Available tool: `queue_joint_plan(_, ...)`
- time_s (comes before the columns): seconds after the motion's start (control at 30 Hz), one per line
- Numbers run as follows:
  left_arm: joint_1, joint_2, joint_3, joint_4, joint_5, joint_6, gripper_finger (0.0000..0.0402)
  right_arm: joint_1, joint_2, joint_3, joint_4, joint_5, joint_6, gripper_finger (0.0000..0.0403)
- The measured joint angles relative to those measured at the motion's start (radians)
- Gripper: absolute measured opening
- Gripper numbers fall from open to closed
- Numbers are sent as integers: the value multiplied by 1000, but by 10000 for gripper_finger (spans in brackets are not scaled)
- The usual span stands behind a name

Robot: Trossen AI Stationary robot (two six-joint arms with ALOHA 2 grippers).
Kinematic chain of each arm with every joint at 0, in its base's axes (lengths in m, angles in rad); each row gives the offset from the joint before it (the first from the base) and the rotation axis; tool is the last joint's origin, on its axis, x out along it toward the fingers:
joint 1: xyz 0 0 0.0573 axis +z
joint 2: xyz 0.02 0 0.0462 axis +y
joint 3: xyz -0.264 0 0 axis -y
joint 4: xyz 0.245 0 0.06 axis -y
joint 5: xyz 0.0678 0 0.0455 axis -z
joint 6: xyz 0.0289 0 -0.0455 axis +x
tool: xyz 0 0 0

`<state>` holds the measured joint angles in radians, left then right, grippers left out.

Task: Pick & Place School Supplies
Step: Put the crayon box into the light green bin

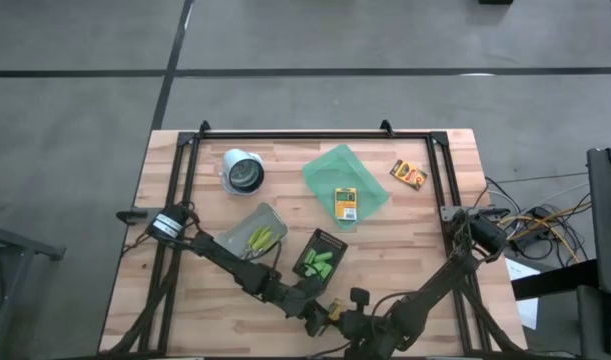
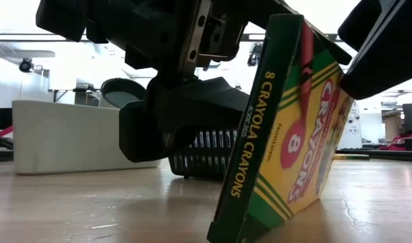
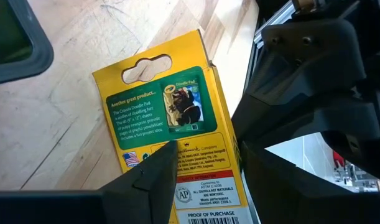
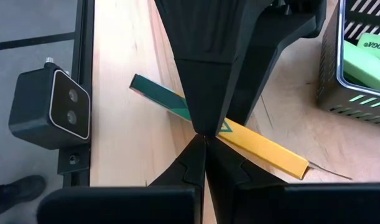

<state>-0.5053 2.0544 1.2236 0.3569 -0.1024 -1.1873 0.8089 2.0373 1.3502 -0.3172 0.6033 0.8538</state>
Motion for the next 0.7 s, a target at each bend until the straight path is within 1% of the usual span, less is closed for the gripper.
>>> queue_joint_plan(0.7,0,-2,15,-2,38,-18,181,0,-2,0,-1,28,-1,8)
